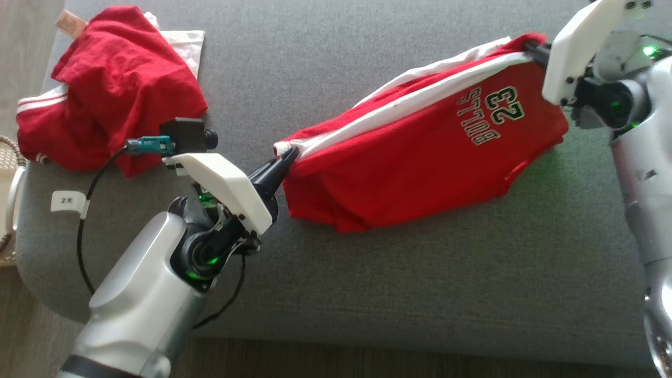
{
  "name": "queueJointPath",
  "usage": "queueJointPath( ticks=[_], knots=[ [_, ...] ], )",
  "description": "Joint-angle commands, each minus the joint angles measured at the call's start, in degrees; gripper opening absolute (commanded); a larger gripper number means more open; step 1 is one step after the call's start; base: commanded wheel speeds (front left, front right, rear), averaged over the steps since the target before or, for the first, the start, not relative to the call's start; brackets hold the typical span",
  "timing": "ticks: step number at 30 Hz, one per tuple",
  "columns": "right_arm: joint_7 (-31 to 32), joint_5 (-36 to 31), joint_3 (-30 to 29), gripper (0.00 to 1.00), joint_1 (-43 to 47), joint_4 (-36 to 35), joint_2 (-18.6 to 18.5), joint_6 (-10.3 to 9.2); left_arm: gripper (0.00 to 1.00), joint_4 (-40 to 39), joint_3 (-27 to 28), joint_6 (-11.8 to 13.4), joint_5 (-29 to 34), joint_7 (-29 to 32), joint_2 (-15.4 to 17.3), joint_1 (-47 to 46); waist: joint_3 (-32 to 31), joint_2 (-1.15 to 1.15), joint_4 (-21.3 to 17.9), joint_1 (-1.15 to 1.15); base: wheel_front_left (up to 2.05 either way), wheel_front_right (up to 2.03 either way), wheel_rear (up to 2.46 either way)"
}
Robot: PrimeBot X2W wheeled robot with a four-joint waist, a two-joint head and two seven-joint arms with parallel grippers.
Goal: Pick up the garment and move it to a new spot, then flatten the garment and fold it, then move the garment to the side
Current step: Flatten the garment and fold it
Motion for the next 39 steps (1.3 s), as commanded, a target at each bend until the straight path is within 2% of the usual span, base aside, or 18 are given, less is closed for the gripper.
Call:
queueJointPath(
  ticks=[1, 7, 18, 19, 20, 21, 27, 38, 39],
  knots=[
    [-1.55, 0.27, 0.54, 0.0, -2.93, -0.92, -0.28, -0.02, 0.0, -0.79, 2.85, -0.59, 0.98, -1.13, 0.88, -3.3, 0.86, 0.0, -0.1, -0.01, 0.0, 0.0, 0.0],
    [-5.78, 0.5, 2.47, 0.0, -5.37, 3.26, -0.58, -0.02, 0.0, 2.09, 2.75, -2.24, 1.77, -3.31, -0.52, -5.46, 2.39, 0.0, -0.12, -0.01, 0.0, 0.0, 0.0],
    [-9.12, 3.52, 6.67, 0.0, -8.11, 7.97, -0.9, -0.02, 0.0, 7.11, 1.82, -3.11, 2.75, -4.64, -1.81, -6.92, 3.25, 0.0, 0.71, -0.01, 0.0, 0.0, 0.0],
    [-9.55, 3.39, 6.89, 0.25, -8.32, 8.48, -1.16, -0.02, 0.0, 7.42, 1.74, -3.18, 2.79, -4.77, -1.96, -6.99, 3.31, 0.0, 0.81, -0.01, 0.0, 0.0, 0.0],
    [-10.68, 2.8, 7.03, 0.92, -8.61, 8.93, -1.52, -0.02, 0.0, 7.65, 1.6, -3.34, 2.87, -4.91, -2.11, -7.08, 3.38, 0.0, 0.89, -0.01, 0.0, 0.0, 0.0],
    [-11.63, 2.36, 6.85, 1.0, -8.89, 9.76, -1.7, -0.02, 0.0, 7.83, 1.41, -3.6, 2.99, -5.08, -2.24, -7.15, 3.45, 0.0, 0.94, -0.01, 0.0, 0.0, 0.0],
    [-14.56, 0.86, 6.73, 1.0, -10.43, 13.23, -1.22, -0.02, 0.0, 8.99, 0.97, -4.41, 3.25, -6.04, -2.87, -7.46, 3.72, 0.0, 0.91, -0.01, 0.0, 0.0, 0.0],
    [-27.02, -1.02, 3.76, 1.0, -13.29, 17.97, -1.12, -0.02, 0.0, 12.22, 1.09, -5.04, 3.53, -7.79, -2.96, -8.18, 3.25, 0.0, 0.19, -0.01, 0.0, 0.0, 0.0],
    [-28.02, -1.03, 3.53, 1.0, -13.32, 18.32, -1.13, -0.02, 0.37, 12.55, 1.15, -4.85, 3.75, -8.2, -2.87, -8.19, 3.09, 0.0, 0.05, -0.01, 0.0, 0.0, 0.0]
  ],
)
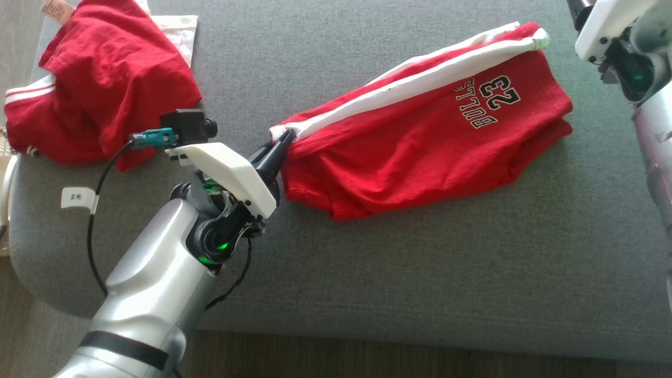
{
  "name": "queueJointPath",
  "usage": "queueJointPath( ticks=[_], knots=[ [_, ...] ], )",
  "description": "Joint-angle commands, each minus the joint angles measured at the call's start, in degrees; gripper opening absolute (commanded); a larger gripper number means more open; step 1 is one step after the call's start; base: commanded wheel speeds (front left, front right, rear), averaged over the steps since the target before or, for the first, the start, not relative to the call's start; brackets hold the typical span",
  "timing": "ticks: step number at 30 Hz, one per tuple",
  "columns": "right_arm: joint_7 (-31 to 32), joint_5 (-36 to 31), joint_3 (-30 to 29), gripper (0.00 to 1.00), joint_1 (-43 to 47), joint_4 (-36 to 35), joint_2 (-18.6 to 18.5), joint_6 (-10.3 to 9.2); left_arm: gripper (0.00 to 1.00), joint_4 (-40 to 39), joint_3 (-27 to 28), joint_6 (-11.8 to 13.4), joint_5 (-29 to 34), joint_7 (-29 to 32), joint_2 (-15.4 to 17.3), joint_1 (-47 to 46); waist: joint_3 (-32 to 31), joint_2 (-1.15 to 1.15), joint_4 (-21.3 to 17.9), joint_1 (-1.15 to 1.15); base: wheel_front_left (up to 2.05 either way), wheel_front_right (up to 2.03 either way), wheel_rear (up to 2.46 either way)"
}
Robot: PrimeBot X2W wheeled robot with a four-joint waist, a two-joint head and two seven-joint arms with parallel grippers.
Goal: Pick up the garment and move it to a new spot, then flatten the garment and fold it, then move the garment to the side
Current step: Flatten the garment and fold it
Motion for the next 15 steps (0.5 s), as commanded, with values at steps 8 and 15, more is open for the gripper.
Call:
queueJointPath(
  ticks=[8, 15],
  knots=[
    [-8.04, 1.13, -1.21, 1.0, -1.36, -1.69, 0.52, -0.02, 1.0, 0.83, 1.66, 1.45, 3.65, -5.39, 2.15, -2.67, -2.59, 0.0, -1.06, 0.0, 0.0, 0.0, 0.0],
    [-14.25, 3.86, -1.97, 1.0, 2.99, -5.61, 0.74, -0.02, 1.0, 0.29, 2.2, 3.96, 9.1, -16.1, 4.25, -1.04, -7.84, 0.0, -1.97, 0.0, 0.0, 0.0, 0.0]
  ],
)
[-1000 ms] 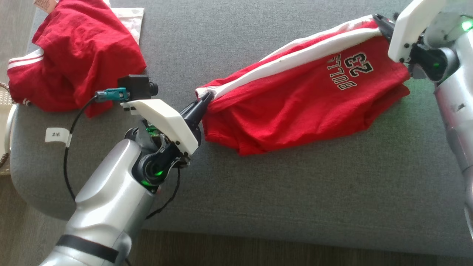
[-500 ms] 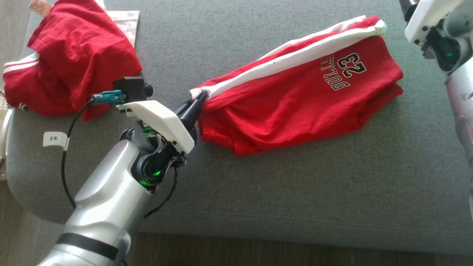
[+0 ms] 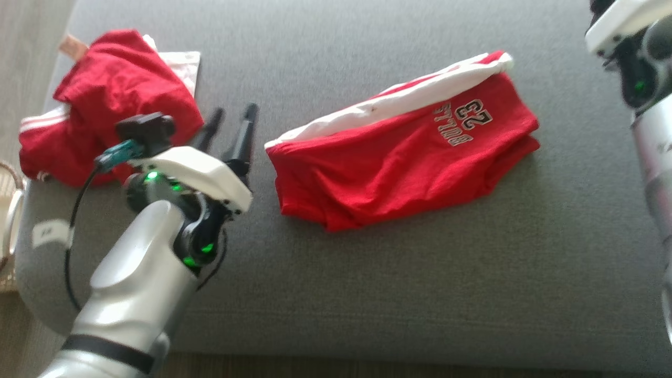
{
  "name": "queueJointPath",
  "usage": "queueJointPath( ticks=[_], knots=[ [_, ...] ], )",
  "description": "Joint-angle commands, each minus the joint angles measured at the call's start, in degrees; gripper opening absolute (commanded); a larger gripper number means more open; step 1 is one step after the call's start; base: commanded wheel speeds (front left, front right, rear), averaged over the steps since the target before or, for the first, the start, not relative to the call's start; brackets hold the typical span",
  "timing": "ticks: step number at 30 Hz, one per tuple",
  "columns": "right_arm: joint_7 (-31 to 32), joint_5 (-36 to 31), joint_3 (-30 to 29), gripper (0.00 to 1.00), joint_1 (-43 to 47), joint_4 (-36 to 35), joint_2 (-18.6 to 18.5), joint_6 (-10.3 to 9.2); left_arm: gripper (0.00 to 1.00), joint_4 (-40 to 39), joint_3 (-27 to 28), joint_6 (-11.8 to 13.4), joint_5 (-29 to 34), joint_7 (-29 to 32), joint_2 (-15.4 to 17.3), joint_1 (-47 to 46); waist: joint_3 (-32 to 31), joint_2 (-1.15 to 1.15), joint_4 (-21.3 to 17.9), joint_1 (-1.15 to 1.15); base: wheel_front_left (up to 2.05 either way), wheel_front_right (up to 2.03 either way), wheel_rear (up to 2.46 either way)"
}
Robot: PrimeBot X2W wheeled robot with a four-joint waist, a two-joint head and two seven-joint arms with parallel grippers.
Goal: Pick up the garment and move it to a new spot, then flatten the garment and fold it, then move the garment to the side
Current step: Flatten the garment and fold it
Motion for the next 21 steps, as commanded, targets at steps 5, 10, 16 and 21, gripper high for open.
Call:
queueJointPath(
  ticks=[5, 10, 16, 21],
  knots=[
    [-7.0, -1.13, 3.03, 1.0, 8.56, -11.18, 1.13, -0.02, 1.0, -7.57, 5.18, 5.44, 7.66, -7.99, 5.38, 3.26, -6.73, 0.0, -1.46, 0.0, 0.0, 0.0, 0.0],
    [-10.53, -4.72, 3.88, 1.0, 18.01, -19.74, 1.35, -0.02, 1.0, -19.89, 12.15, 9.55, 17.96, -8.23, 5.85, 11.4, -10.56, 0.0, -2.17, 0.0, 0.0, 0.0, 0.0],
    [-11.83, -8.7, 1.31, 1.0, 28.99, -26.76, 4.17, -0.02, 1.0, -29.76, 17.43, 11.33, 26.7, -8.24, 3.65, 22.74, -14.17, 0.0, -2.75, 0.0, 0.0, 0.0, 0.0],
    [-12.4, -14.6, -2.33, 1.0, 40.65, -34.53, 8.45, -0.02, 1.0, -34.23, 19.86, 10.17, 33.26, -8.25, 0.77, 32.0, -16.8, 0.0, -2.81, 0.0, 0.0, 0.0, 0.0]
  ],
)
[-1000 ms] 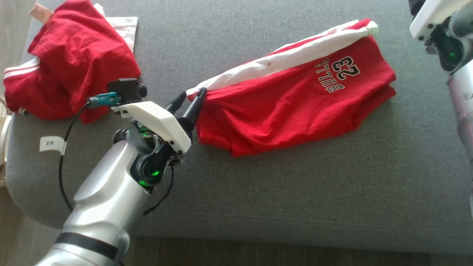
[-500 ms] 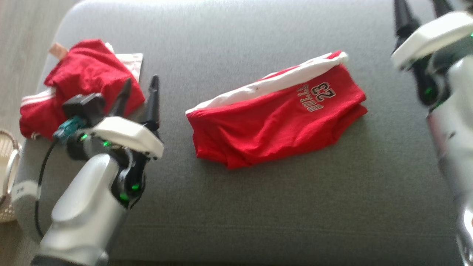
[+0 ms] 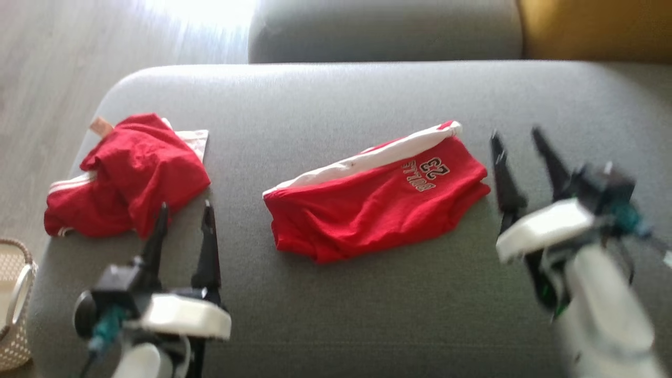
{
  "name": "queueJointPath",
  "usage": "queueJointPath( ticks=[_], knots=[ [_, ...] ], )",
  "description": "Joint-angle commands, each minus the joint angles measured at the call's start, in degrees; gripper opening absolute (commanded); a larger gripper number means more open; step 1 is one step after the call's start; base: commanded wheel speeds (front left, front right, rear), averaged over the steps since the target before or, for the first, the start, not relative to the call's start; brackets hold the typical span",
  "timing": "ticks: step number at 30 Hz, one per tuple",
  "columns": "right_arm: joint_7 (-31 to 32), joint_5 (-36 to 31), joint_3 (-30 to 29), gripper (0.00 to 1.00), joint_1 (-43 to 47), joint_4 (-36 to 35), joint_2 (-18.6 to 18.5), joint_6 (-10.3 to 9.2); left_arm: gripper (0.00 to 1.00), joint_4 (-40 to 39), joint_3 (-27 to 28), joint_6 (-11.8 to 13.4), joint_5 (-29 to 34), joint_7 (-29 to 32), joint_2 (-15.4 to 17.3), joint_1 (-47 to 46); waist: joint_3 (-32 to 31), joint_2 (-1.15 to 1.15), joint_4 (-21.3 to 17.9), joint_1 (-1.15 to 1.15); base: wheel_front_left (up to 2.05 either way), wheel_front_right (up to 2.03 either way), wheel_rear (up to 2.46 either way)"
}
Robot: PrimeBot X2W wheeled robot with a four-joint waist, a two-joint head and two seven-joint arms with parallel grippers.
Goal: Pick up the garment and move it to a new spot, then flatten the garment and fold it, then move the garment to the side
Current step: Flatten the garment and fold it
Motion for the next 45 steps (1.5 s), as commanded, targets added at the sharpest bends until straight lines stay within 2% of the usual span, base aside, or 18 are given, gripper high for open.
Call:
queueJointPath(
  ticks=[1, 7, 12, 24, 30, 34, 40, 41, 45],
  knots=[
    [-0.55, -1.11, 0.32, 1.0, 0.3, -3.12, 1.14, -0.02, 1.0, -2.6, 2.91, -0.37, 1.09, -0.31, -0.02, -1.74, -0.88, 0.0, -0.13, 0.0, 0.0, 0.0, 0.0],
    [-0.72, -6.62, -3.74, 1.0, 12.24, -9.9, 4.36, -0.02, 1.0, -3.91, 5.5, -2.8, 6.17, -0.31, -4.36, 4.8, -1.53, 0.0, -0.21, 0.0, 0.0, 0.0, 0.0],
    [-0.75, -5.29, -5.12, 1.0, 17.91, -11.8, 4.86, -0.02, 1.0, -3.39, 6.33, -4.88, 9.48, -0.31, -6.38, 7.71, -1.76, 0.0, -0.12, 0.0, 0.0, 0.0, 0.0],
    [-0.77, -1.82, -5.58, 1.0, 19.65, -12.36, 4.9, -0.02, 1.0, -2.49, 7.82, -6.91, 10.79, -0.31, -7.86, 8.05, -1.8, 0.0, 0.1, 0.0, 0.0, 0.0, 0.0],
    [-0.77, 1.08, -5.26, 1.0, 19.49, -10.73, 4.9, -0.02, 1.0, -1.79, 5.48, -7.18, 10.06, -0.31, -7.91, 7.93, -1.18, 0.0, 0.56, 0.0, 0.0, 0.0, 0.0],
    [-0.03, 5.79, -4.54, 1.0, 18.08, -8.28, 4.9, -0.02, 1.0, -1.66, 3.7, -6.75, 9.6, -0.31, -7.91, 7.37, -0.08, 0.0, 1.61, 0.0, 0.0, 0.0, 0.0],
    [3.97, 19.62, -6.14, 1.0, 11.93, -2.53, 4.9, -0.02, 1.0, -1.28, 2.07, -6.69, 9.43, -0.31, -7.92, 5.09, 3.88, 0.0, 4.12, 0.0, 0.0, 0.0, 0.0],
    [3.97, 19.62, -6.14, 1.0, 11.93, -2.53, 4.9, -0.02, 1.0, -1.28, 2.07, -6.69, 9.43, -0.31, -7.92, 5.09, 3.88, 0.0, 4.12, 0.0, 0.0, 0.0, 0.0],
    [6.51, 29.26, -8.94, 1.0, 6.08, 4.97, 4.9, -0.02, 1.0, -0.78, 0.66, -6.66, 9.37, -0.31, -7.92, 3.44, 6.35, 0.0, 6.51, 0.0, 0.0, 0.0, 0.0]
  ],
)
